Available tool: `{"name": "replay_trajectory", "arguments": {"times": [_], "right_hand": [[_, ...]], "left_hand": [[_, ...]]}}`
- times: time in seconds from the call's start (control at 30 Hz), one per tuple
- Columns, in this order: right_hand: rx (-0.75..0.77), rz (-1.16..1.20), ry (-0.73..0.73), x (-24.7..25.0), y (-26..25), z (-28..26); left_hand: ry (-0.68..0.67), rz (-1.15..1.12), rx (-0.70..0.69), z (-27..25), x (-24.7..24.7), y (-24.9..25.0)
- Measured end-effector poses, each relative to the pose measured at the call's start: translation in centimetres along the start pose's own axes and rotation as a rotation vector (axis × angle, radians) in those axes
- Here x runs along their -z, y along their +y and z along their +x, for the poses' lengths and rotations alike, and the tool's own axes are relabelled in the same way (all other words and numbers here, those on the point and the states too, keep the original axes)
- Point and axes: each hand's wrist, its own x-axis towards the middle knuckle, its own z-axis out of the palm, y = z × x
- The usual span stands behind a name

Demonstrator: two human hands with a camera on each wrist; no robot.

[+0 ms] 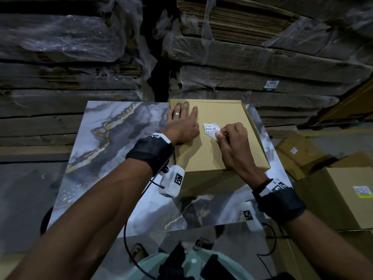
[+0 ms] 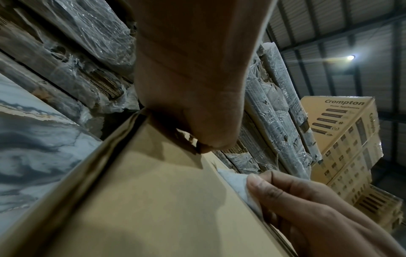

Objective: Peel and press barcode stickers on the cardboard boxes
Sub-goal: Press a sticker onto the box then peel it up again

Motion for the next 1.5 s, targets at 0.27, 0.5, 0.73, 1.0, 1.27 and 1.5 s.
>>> {"name": "replay_trajectory", "arguments": {"times": [0.27, 0.5, 0.73, 1.0, 1.27, 1.5], "right_hand": [[-0.078, 0.043, -0.035, 0.0, -0.4, -0.2], [-0.011, 0.117, -0.131, 1.5, -0.5, -0.1], [0.154, -0.149, -0.143, 1.1, -1.5, 1.8], [0.082, -0.118, -0.156, 1.4, -1.0, 2.2], [0.035, 0.006, -0.008, 0.4, -0.7, 1.0], [-0.012, -0.017, 0.065, -0.4, -0.7, 0.5]], "left_hand": [[-0.010, -0.010, 0.001, 0.1, -0.1, -0.1], [-0.003, -0.013, -0.007, 0.1, 0.0, -0.1], [-0.034, -0.020, 0.005, 0.0, 0.3, 0.0], [-0.099, -0.069, 0.011, 0.2, 0.9, 0.0], [-0.099, -0.067, 0.015, 0.1, 0.8, 0.0], [-0.080, -0.079, 0.035, 0.1, 0.7, 0.1]]}}
